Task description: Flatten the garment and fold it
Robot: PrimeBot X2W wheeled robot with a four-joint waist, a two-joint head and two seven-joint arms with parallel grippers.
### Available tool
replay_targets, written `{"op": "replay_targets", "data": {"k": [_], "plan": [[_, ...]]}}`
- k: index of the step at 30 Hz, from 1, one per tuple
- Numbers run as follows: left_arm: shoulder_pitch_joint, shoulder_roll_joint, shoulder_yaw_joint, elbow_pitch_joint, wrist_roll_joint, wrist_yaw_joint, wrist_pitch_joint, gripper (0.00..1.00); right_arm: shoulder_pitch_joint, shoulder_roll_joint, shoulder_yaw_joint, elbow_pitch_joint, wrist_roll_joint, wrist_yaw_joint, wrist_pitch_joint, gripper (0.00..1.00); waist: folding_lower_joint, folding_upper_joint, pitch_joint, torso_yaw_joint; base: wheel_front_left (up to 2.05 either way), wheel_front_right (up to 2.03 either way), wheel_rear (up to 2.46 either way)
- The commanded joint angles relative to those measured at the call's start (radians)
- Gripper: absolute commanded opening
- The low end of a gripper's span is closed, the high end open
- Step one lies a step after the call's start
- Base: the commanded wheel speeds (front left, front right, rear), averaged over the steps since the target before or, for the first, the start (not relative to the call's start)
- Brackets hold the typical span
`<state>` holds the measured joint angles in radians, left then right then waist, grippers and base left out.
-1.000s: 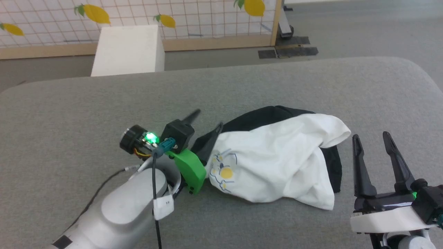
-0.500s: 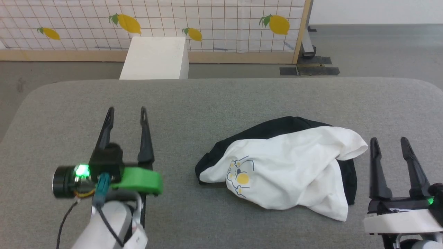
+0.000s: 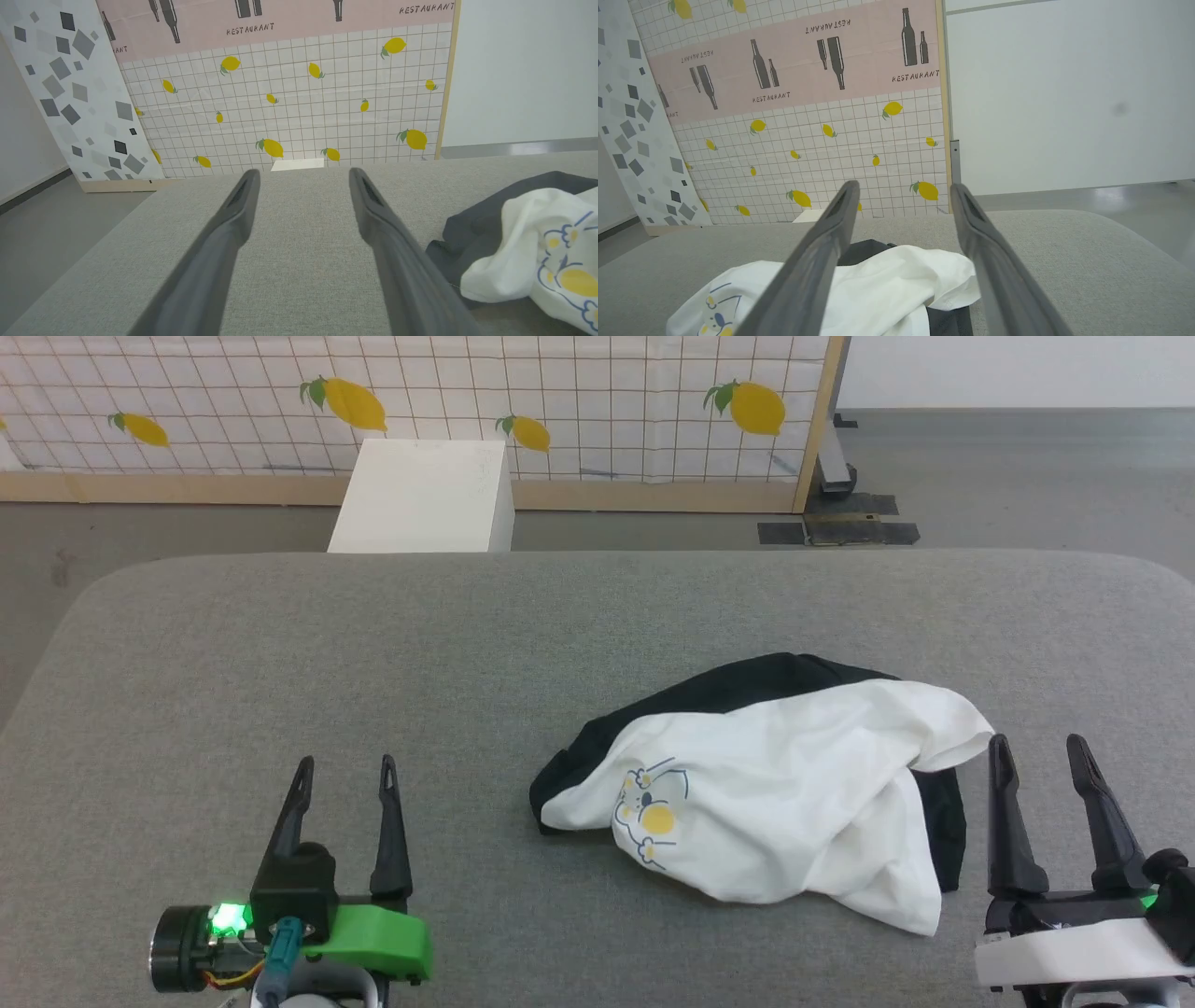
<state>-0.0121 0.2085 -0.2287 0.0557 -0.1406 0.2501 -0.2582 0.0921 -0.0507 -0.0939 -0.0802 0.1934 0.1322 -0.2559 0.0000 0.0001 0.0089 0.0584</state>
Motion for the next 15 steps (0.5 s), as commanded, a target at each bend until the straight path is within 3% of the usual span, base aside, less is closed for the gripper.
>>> {"op": "replay_targets", "data": {"k": [1, 9, 15], "plan": [[0.015, -0.010, 0.014, 0.003, 0.015, -0.013, -0.004, 1.00, 0.012, 0.000, 0.002, 0.003, 0.004, -0.002, -0.006, 1.00, 0.0000, -0.0001, 0.002, 0.000, 0.00, 0.00, 0.00], [-0.119, -0.035, 0.090, 0.028, 0.035, -0.102, -0.004, 1.00, -0.014, 0.000, 0.008, 0.006, -0.001, -0.002, -0.006, 1.00, 0.0000, -0.0001, 0.017, -0.007, 0.00, 0.00, 0.00], [-0.366, 0.015, 0.089, 0.166, 0.056, -0.215, -0.004, 1.00, -0.051, 0.000, 0.030, 0.000, -0.018, -0.002, -0.006, 1.00, 0.0000, -0.0001, 0.051, -0.047, 0.00, 0.00, 0.00]]}}
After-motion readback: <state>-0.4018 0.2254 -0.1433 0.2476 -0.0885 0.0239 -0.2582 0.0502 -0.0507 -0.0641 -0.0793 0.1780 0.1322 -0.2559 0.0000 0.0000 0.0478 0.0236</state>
